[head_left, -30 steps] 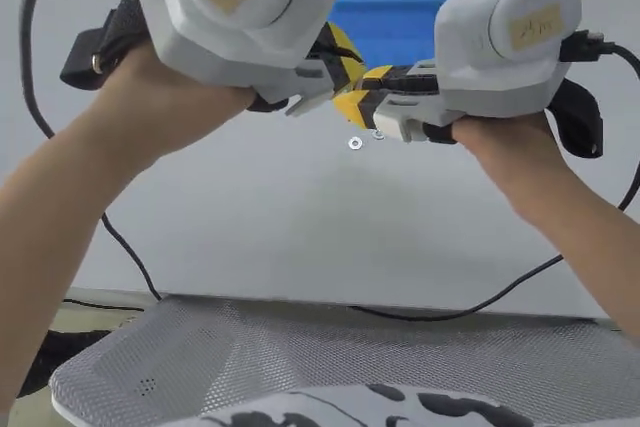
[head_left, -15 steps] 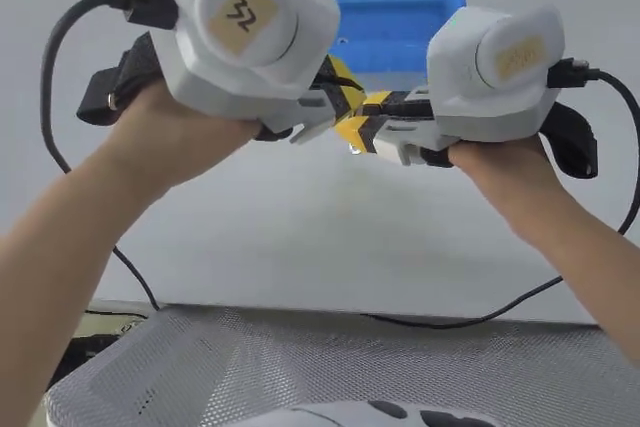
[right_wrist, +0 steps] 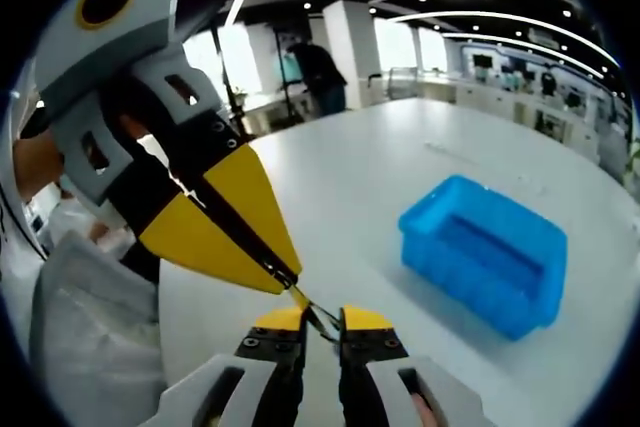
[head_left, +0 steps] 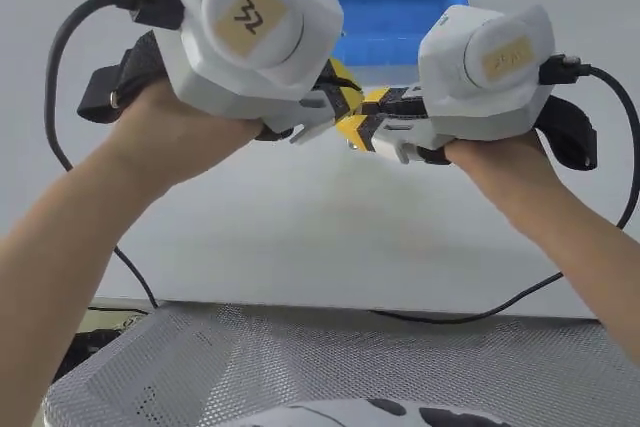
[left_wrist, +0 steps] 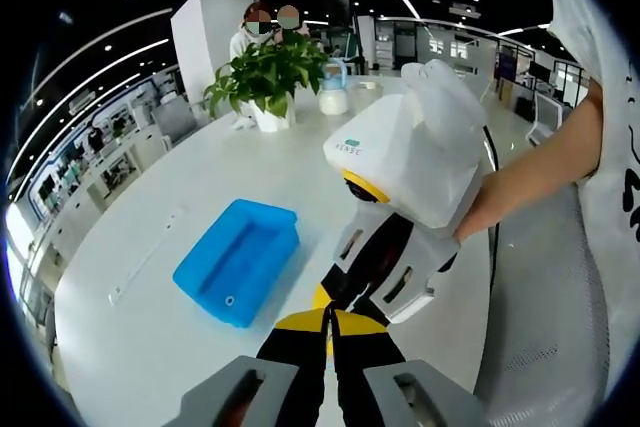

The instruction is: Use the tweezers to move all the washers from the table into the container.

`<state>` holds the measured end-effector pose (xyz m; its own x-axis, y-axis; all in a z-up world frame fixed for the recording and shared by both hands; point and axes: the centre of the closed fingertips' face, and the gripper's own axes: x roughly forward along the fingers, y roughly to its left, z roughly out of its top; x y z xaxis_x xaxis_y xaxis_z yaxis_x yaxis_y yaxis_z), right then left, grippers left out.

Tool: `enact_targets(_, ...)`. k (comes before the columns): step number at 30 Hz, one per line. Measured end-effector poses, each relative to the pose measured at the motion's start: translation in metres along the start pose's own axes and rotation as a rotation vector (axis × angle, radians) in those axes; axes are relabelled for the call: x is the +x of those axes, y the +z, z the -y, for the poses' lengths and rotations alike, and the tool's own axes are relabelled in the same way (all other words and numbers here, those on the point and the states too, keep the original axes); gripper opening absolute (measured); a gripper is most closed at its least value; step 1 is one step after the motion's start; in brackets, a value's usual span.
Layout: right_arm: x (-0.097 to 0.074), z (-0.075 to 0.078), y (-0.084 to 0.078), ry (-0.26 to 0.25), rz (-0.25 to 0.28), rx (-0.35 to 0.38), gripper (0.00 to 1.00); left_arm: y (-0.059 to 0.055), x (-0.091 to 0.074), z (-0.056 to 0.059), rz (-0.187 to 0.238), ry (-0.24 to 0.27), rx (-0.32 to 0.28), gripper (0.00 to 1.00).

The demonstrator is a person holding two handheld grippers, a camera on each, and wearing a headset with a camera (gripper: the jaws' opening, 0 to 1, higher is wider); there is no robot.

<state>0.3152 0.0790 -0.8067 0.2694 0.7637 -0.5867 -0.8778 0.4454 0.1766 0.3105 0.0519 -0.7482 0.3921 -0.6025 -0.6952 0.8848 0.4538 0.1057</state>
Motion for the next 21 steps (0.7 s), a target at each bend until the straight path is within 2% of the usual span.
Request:
enact_targets(4, -0.0001, -0.0006, -0.0008, 0.009, 0.003, 0.013, 0.08, 0.0, -0.0018, 0.001, 0.003, -0.003, -0.001, 0.0)
enact_targets(10, -0.0011, -0.0019, -0.0031, 0.0, 0.0, -0.026, 0.07, 0.0013, -0.0012, 0.0032, 0.007, -0.009, 0.004, 0.0)
enact_targets(13, -0.0007, -0.002, -0.0035, -0.013, 0.0, -0.074, 0.06, 0.0018, -0.0012, 0.0042, -0.009, -0.009, 0.021, 0.0)
enact_targets(21, -0.0001, -0.0009, -0.0028, -0.015, -0.015, -0.086, 0.05, 0.0013, 0.0, 0.0051, -0.032, -0.017, 0.062, 0.0)
